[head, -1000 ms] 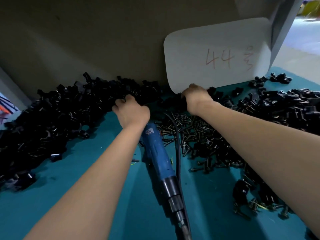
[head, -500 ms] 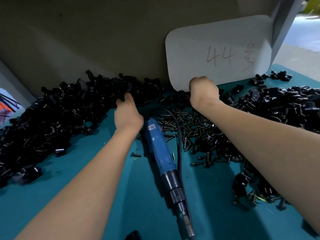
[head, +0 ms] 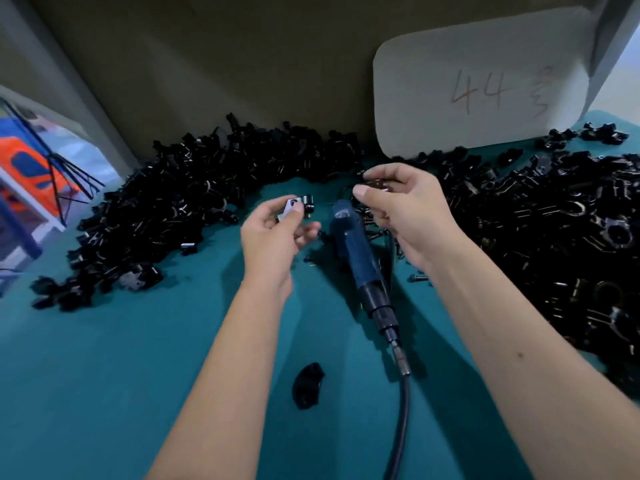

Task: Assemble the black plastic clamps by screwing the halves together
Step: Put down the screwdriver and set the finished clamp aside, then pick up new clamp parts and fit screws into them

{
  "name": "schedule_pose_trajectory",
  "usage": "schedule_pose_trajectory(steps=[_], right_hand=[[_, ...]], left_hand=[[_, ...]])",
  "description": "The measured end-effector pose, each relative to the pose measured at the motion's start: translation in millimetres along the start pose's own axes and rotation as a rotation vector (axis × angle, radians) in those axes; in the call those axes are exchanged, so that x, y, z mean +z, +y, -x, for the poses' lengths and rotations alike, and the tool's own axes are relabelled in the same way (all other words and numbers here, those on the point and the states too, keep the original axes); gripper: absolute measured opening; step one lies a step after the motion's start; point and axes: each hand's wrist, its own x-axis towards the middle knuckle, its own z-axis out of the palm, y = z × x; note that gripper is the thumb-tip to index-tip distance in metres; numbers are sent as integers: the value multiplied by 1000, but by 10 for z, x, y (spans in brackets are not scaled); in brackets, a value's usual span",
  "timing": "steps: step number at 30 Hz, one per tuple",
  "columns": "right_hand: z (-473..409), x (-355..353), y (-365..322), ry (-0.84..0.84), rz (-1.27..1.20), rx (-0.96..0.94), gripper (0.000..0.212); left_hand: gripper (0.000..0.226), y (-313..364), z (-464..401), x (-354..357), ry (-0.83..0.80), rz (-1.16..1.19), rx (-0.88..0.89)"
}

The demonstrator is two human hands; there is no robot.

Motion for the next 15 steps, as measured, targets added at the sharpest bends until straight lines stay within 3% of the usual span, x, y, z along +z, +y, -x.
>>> schedule_pose_trajectory(steps=[4, 9, 13, 15], right_hand=[[217, 121, 76, -102, -77, 11, 6], [254, 151, 178, -130, -30, -9, 45], [249, 110, 260, -96, -24, -115, 40], [238, 66, 311, -94, -40, -122, 52]], left_hand=[[8, -52, 295, -171, -83, 50, -34], [18, -152, 389, -245, -168, -42, 12], [33, -173, 332, -270, -192, -55, 15], [38, -184, 319, -263, -206, -55, 28]])
